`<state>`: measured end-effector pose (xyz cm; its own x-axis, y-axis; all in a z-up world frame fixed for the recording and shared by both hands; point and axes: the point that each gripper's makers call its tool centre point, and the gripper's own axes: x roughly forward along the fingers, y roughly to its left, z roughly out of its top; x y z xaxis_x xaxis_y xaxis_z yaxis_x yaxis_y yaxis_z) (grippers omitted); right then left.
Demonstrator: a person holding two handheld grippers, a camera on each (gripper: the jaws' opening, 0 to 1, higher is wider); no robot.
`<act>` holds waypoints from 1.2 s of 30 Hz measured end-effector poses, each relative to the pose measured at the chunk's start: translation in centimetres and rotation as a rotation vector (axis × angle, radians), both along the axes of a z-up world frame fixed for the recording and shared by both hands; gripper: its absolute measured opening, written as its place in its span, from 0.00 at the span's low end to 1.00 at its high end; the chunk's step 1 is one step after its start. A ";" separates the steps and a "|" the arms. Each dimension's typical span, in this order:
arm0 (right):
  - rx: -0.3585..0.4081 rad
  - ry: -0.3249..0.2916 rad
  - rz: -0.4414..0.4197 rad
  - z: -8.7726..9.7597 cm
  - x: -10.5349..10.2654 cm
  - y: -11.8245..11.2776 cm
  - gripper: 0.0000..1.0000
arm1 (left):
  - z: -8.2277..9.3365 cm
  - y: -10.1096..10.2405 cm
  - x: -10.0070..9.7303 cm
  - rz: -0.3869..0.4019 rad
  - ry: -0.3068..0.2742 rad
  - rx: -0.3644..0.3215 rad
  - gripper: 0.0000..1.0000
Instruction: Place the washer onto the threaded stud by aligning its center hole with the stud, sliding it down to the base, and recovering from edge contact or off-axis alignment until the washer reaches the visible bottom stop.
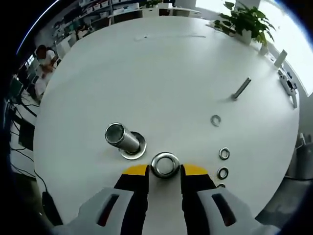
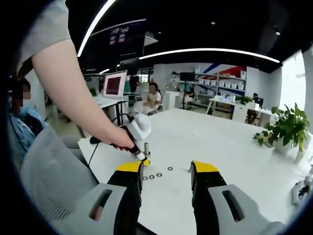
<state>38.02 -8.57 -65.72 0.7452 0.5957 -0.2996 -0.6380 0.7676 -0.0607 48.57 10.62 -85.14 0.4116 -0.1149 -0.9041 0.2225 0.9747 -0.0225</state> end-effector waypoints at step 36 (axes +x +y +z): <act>-0.017 0.000 0.000 -0.1 0.1 0.0 0.39 | -0.5 0.3 0.7 -0.060 0.020 0.050 0.21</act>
